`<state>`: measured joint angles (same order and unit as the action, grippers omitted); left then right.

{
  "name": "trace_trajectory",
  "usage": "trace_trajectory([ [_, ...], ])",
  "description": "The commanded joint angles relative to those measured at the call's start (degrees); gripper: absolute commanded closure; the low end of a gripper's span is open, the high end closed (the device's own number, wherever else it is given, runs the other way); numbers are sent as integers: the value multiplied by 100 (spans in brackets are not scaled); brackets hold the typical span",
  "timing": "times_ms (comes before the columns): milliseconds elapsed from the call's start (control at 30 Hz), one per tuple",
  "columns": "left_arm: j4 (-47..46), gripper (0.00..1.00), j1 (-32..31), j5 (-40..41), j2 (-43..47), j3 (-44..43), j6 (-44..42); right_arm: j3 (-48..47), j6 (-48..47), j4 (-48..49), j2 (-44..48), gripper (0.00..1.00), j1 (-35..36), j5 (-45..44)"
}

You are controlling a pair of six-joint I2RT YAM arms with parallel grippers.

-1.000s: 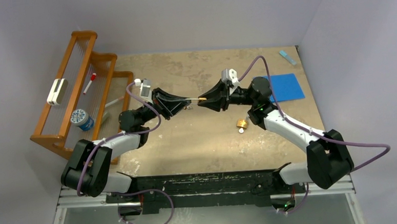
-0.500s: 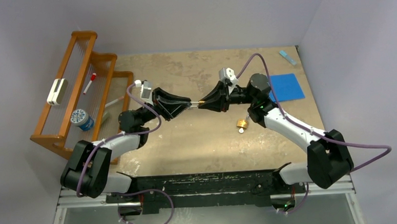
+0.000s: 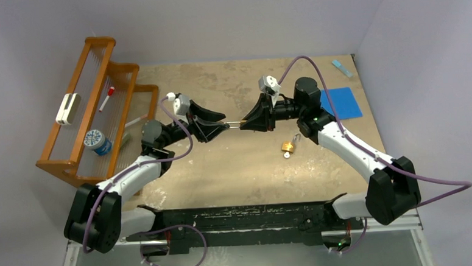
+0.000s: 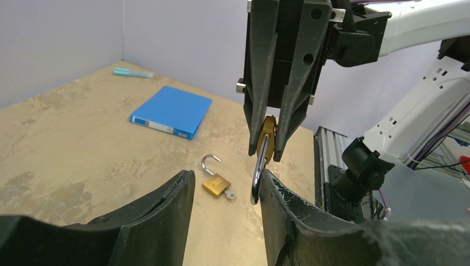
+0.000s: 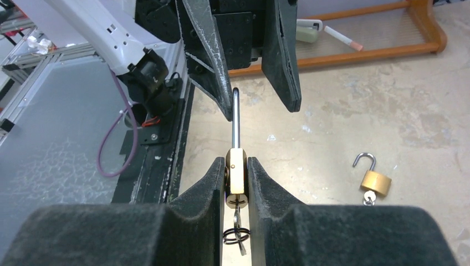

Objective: Lock with the key
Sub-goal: Lock the lock.

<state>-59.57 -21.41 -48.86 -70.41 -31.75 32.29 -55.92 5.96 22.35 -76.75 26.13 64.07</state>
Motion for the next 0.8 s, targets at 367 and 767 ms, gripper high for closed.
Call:
trace_trajectory([
  [367,-629,90,-12,-206,-38,-148,237,-42,-134,-204,425,100,-72,234],
  [767,-810,58,-21,-406,-139,-148,558,-114,-88,-224,319,100,-72,319],
])
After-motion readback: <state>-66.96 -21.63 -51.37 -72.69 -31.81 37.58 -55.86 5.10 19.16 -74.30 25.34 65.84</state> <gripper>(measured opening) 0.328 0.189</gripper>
